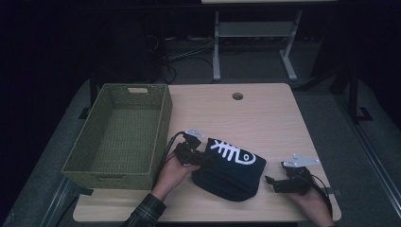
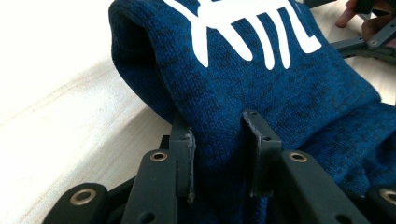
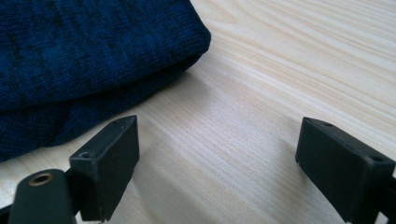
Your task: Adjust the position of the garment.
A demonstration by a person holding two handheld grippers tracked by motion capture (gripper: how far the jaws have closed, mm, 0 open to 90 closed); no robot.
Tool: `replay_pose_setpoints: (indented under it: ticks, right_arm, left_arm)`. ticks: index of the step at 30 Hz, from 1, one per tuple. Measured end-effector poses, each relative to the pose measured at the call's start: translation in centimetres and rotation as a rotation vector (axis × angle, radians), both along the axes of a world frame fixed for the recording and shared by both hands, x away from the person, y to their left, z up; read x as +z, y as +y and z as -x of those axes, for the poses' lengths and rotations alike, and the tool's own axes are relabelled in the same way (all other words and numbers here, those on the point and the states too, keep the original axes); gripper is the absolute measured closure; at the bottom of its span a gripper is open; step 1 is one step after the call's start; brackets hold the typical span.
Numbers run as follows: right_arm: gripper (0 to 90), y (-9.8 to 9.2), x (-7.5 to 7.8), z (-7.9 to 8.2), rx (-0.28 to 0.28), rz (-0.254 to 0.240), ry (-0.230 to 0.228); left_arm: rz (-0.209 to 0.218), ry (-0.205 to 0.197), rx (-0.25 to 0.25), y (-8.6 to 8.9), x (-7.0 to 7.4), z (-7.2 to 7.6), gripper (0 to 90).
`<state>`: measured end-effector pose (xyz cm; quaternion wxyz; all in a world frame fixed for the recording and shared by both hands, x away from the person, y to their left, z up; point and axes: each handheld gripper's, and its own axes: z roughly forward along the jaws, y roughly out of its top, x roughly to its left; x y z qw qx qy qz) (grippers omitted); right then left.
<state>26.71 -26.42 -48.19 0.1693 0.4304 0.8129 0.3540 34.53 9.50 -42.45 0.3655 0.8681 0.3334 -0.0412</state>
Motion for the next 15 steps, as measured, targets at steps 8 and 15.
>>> replay_pose_setpoints:
  ticks: [8, 15]
  right_arm:
    - [13.0, 0.0, 0.0, 0.0, -0.005, -0.002, 0.005]
    - [13.0, 0.0, 0.0, 0.0, -0.004, -0.002, 0.004]
  left_arm:
    - [-0.019, -0.007, -0.014, -0.3, 1.0, 0.2, 68.6]
    - [-0.017, -0.018, -0.025, -0.7, 2.4, 0.3, 69.6]
